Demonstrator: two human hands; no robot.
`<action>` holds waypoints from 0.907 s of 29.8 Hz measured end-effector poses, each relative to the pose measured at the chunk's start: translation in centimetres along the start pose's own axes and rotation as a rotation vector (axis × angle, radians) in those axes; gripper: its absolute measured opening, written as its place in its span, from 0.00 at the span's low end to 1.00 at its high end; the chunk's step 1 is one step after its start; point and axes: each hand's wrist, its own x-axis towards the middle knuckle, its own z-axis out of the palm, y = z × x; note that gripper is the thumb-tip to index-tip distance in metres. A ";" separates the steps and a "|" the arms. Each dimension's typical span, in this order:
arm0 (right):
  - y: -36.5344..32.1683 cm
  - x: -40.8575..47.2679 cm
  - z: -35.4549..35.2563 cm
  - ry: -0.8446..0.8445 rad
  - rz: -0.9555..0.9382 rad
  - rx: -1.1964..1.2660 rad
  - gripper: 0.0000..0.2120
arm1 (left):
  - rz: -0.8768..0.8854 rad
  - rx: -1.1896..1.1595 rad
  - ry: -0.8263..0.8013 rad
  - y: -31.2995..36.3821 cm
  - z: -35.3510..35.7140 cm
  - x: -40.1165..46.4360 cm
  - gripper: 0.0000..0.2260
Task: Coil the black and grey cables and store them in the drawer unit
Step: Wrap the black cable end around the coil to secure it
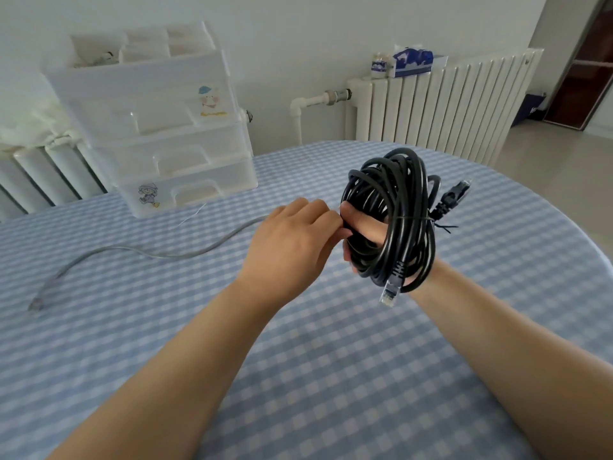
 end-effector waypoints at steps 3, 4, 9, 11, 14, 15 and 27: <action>0.4 0.0 -0.2 0.004 0.027 0.033 0.16 | 0.002 -0.062 -0.012 0.0 -0.1 0.1 0.15; 0.5 0.0 -0.1 -0.002 0.030 0.036 0.16 | 0.006 -0.087 -0.022 -0.1 -0.2 0.2 0.15; 0.6 0.0 -0.1 -0.008 0.018 0.028 0.16 | 0.003 -0.205 -0.101 -0.5 -0.2 0.1 0.13; 0.4 -0.3 0.0 0.019 -0.009 0.010 0.19 | -0.112 -0.372 -0.154 -0.1 -0.3 0.2 0.12; 0.7 -0.1 -0.2 0.027 -0.078 0.038 0.18 | -0.411 -0.748 -0.274 0.6 -0.8 0.5 0.11; 0.7 0.1 -0.3 0.010 -0.084 0.082 0.14 | -0.490 -0.861 -0.302 0.7 -0.8 0.5 0.11; -1.0 -0.4 -2.5 0.114 -0.517 -1.057 0.19 | -0.699 -1.230 -0.249 -0.1 -1.8 1.2 0.13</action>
